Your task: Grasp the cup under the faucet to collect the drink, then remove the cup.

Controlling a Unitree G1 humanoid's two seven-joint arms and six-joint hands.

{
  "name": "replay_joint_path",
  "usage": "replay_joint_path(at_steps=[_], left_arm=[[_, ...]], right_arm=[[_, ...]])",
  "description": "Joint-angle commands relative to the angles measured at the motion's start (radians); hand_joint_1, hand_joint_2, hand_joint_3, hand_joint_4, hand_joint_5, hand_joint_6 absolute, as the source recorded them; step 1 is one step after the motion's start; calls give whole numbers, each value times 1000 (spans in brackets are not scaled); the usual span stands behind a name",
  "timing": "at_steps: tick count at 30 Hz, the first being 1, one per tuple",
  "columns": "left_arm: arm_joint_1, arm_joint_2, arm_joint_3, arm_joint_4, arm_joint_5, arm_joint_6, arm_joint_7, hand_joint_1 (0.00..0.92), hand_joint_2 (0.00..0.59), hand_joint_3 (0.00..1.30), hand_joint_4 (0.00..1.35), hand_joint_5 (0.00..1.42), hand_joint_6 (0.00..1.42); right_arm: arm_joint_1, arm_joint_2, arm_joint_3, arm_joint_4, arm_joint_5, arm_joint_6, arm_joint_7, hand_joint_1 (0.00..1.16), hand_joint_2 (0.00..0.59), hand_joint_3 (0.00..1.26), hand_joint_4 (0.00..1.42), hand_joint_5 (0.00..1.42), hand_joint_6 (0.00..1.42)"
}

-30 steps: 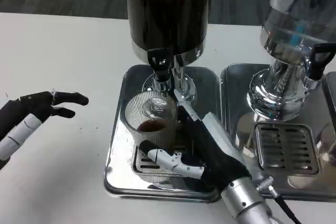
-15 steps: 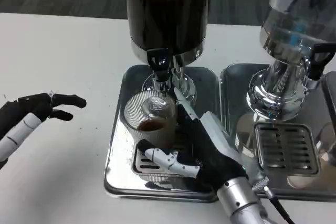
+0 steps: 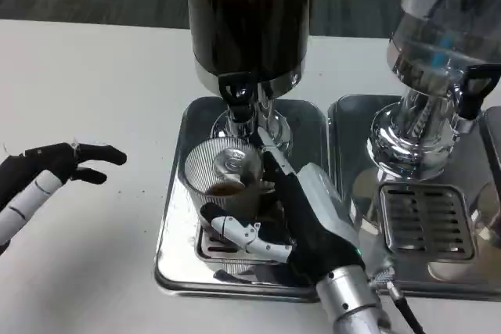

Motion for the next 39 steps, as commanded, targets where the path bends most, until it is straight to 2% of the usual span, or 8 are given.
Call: replay_joint_path(at_steps=[1, 5, 7, 10, 19, 27, 39], left_arm=[[13, 23, -2, -10, 15, 5, 7, 0, 199, 477, 332, 212, 370], [10, 28, -4, -9, 19, 1, 8, 0, 201, 477, 332, 214, 370], [10, 29, -5, -11, 21, -2, 9, 0, 201, 477, 333, 215, 372], [11, 29, -6, -14, 25, -5, 11, 0, 202, 477, 333, 216, 374], [15, 28, 0, -16, 35, -9, 19, 0, 194, 476, 333, 209, 377], [18, 29, 0, -20, 34, -9, 20, 0, 196, 457, 333, 205, 374], [21, 26, -4, -26, 36, -6, 19, 0, 197, 451, 328, 205, 376]], right_arm=[[20, 5, 25, -5, -21, 5, -13, 550, 199, 88, 165, 427, 736], [22, -2, 43, -13, -65, 10, -50, 550, 199, 109, 176, 461, 776], [27, 6, 39, -5, -53, 5, -57, 550, 199, 120, 185, 465, 784], [32, 3, 46, -5, -72, 2, -82, 550, 199, 143, 198, 482, 794], [39, 9, 49, 3, -99, -4, -164, 562, 213, 296, 363, 604, 930], [53, 5, 57, 2, -119, -10, -212, 586, 210, 329, 411, 645, 986], [79, 0, 46, -26, -117, -29, -269, 589, 210, 354, 443, 675, 1024]])
